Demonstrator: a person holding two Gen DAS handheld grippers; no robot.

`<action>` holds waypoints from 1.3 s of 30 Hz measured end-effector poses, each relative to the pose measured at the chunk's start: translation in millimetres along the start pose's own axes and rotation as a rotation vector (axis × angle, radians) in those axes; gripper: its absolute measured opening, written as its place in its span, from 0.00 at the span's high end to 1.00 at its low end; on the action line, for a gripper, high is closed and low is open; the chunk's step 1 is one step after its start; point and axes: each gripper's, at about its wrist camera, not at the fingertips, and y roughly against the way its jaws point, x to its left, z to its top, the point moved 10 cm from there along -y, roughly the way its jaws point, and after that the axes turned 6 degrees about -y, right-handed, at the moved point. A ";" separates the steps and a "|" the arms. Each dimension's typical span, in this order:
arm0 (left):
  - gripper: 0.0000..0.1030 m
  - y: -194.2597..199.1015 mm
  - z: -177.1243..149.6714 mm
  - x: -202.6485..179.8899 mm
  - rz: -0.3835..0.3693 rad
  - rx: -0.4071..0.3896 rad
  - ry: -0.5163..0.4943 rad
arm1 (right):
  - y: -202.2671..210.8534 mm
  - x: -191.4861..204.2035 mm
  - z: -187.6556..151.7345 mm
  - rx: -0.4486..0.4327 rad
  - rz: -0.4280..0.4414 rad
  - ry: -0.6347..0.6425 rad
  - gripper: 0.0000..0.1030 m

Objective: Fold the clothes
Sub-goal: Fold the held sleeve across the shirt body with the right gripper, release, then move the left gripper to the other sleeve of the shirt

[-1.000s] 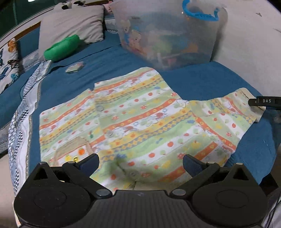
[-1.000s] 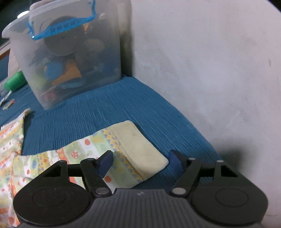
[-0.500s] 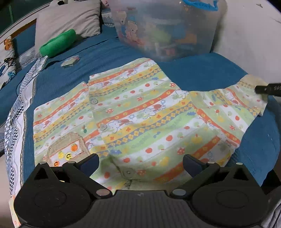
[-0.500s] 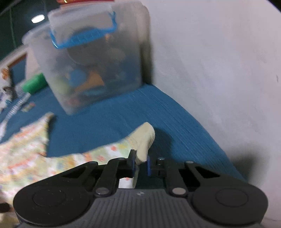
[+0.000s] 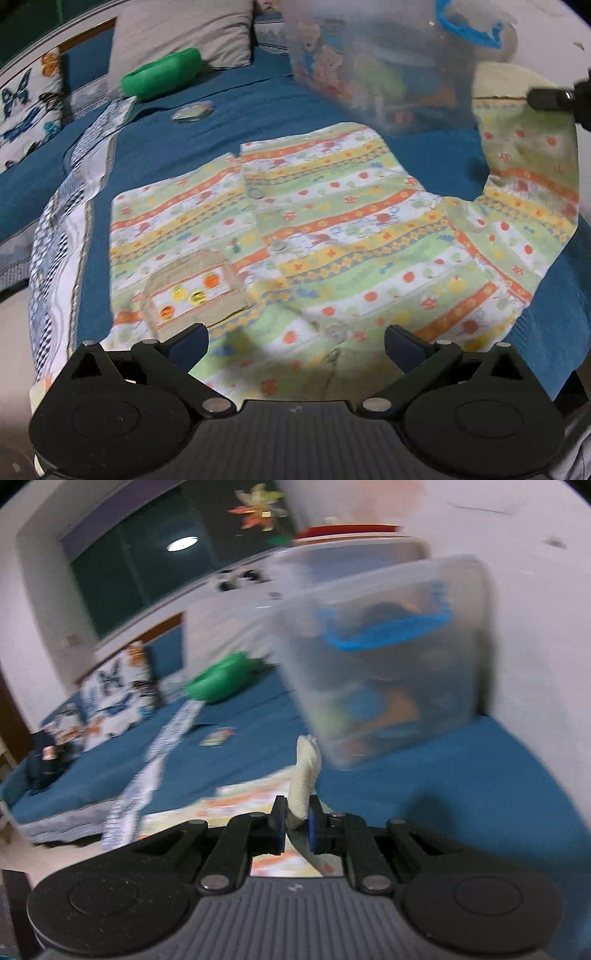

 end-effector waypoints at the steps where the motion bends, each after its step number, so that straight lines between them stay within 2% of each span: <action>1: 0.00 2.2 -2.2 5.3 0.006 -0.002 0.010 | -3.2 12.2 -0.9 0.007 0.022 0.010 0.90; 8: 0.00 17.0 -19.4 46.4 0.046 -0.010 0.105 | -27.1 83.7 -28.6 0.082 0.133 0.076 0.90; 14: 0.00 25.6 -41.0 77.0 0.082 -0.002 0.177 | -47.6 106.0 -66.7 0.173 0.179 0.083 0.90; 17: 0.00 28.7 -50.8 89.6 0.099 0.005 0.212 | -54.8 107.9 -84.6 0.208 0.187 0.087 0.83; 18: 0.00 29.8 -53.5 93.1 0.102 0.006 0.221 | -55.9 107.4 -88.9 0.216 0.184 0.093 0.79; 22: 0.00 36.0 -62.1 104.6 0.129 -0.001 0.246 | -48.2 99.8 -97.1 0.231 0.191 0.102 0.78; 25: 0.00 41.7 -67.9 110.5 0.141 -0.010 0.260 | -41.4 91.9 -97.7 0.247 0.202 0.111 0.72; 29: 0.00 49.8 -77.0 119.7 0.162 -0.025 0.278 | -37.0 70.7 -98.3 0.234 0.133 0.174 0.72; 33: 0.00 61.0 -91.8 135.3 0.189 -0.043 0.318 | -44.8 33.0 -108.5 0.270 0.037 0.160 0.71; 36: 0.00 71.1 -104.6 152.9 0.217 -0.061 0.356 | -46.7 16.1 -115.2 0.294 0.016 0.143 0.71; 39: 0.01 73.1 -118.2 170.3 0.234 -0.053 0.401 | -40.5 18.7 -116.3 0.282 0.044 0.151 0.71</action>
